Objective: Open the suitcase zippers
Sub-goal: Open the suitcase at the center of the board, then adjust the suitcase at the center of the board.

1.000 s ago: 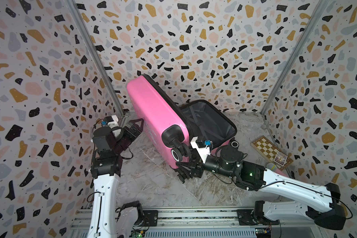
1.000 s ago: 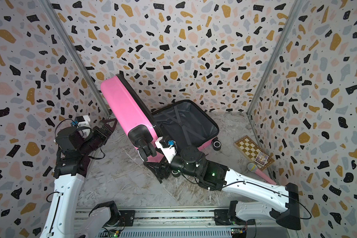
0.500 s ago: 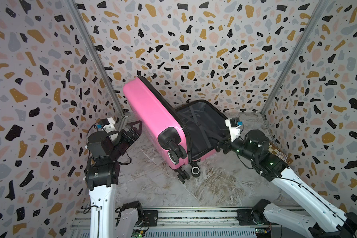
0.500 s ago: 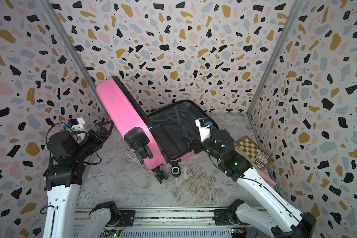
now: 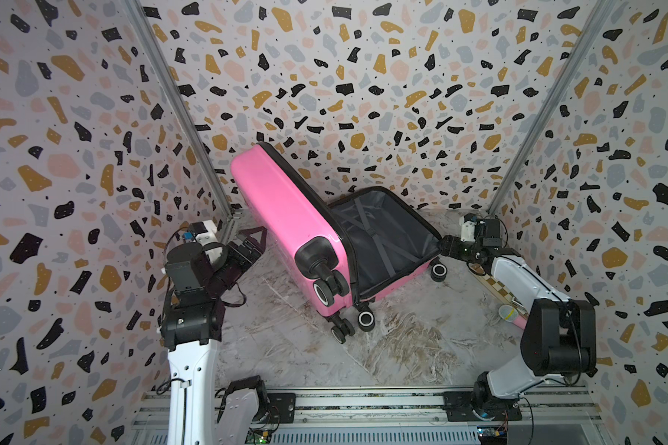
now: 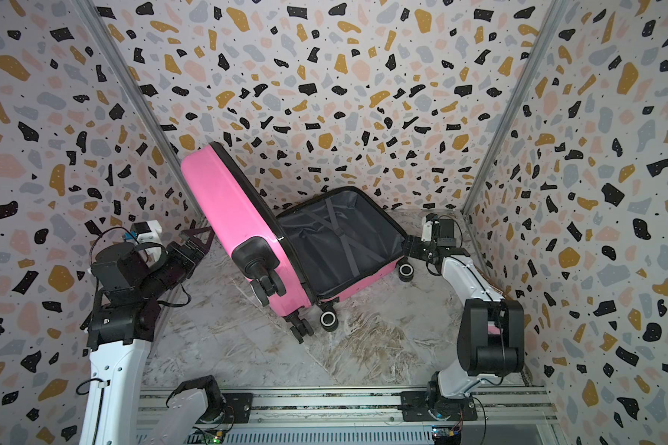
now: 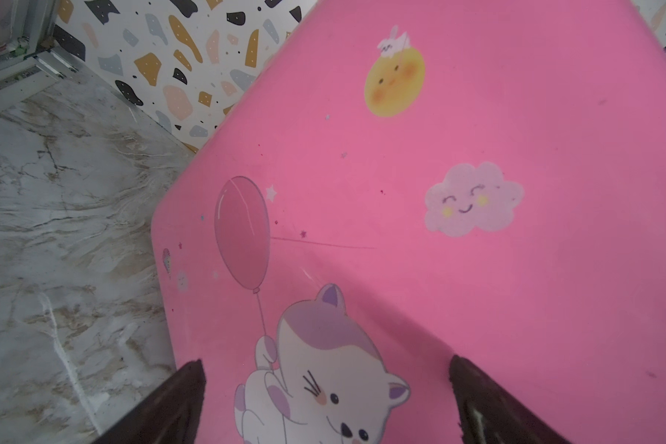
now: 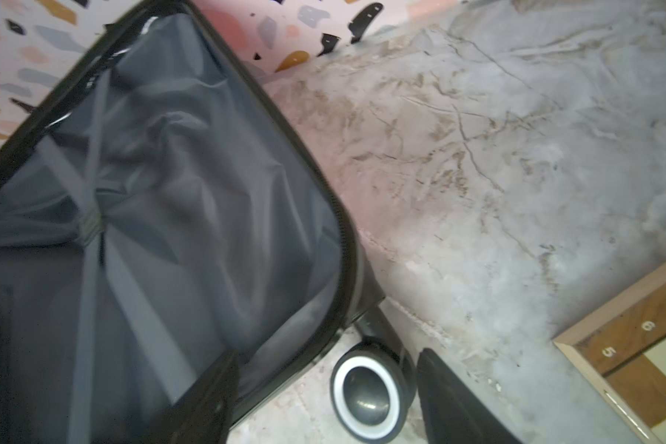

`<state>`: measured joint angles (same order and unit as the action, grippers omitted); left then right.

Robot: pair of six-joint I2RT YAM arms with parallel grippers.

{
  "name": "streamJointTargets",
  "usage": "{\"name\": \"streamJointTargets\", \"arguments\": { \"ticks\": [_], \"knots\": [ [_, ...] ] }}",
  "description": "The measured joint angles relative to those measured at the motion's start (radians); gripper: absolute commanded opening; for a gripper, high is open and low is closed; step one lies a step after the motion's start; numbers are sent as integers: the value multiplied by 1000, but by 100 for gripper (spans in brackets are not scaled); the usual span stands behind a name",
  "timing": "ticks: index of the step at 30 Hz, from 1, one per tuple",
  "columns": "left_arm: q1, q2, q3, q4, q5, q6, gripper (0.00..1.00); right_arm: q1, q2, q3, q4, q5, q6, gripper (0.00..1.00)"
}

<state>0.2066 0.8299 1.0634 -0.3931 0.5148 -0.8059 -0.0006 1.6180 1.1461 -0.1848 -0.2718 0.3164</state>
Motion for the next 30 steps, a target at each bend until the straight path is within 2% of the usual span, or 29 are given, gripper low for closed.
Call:
{"name": "streamJointTargets", "arguments": {
  "ticks": [6,10,12,14,17,30],
  "knots": [
    [0,9,0,0,0,2,99,12,146,106,-3,40,56,67],
    [0,14,0,2,0,2,99,22,182,121,-17,98,102,44],
    [0,15,0,3,0,2,99,32,190,128,-22,129,128,27],
    [0,18,0,5,0,2,99,49,187,131,-23,156,159,14],
    [0,26,0,5,0,2,99,56,166,106,-23,217,198,0],
    [2,100,7,-3,-18,11,99,-13,-195,-309,68,352,368,0]
  ]
}}
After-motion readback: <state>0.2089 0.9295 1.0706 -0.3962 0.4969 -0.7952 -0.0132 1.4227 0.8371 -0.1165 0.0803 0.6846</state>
